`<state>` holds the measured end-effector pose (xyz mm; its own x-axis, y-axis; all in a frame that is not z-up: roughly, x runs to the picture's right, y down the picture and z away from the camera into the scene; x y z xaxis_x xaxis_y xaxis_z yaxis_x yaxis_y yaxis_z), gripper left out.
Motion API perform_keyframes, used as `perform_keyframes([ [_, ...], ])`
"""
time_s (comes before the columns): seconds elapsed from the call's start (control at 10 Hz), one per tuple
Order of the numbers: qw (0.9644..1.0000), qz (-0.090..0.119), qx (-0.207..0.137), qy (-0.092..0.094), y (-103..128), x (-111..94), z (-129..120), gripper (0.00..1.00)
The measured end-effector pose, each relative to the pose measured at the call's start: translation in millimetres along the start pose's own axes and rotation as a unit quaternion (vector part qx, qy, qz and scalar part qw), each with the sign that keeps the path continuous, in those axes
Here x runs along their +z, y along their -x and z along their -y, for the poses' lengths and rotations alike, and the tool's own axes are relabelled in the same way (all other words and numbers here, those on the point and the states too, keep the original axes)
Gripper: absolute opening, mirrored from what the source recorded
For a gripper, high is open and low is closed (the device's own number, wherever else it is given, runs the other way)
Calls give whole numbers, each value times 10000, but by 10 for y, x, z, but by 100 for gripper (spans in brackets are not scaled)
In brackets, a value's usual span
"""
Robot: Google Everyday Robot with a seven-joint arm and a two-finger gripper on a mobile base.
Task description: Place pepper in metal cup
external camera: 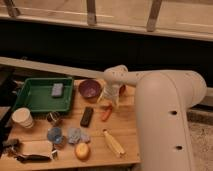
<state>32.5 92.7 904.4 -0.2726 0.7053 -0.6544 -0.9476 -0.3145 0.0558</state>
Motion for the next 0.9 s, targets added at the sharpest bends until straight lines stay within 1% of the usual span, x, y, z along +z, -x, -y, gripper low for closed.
perform_keyframes([
  [0.3,10000,-91,-4,-12,37,102,56,73],
  [0.4,9999,-116,-3,1,34,127,71,69],
  [0.6,9998,-178,-12,22,2,179,102,48],
  [0.8,9999,-152,-73,31,-20,194,93,30],
  [0.9,9999,-108,-131,18,-36,190,88,18],
])
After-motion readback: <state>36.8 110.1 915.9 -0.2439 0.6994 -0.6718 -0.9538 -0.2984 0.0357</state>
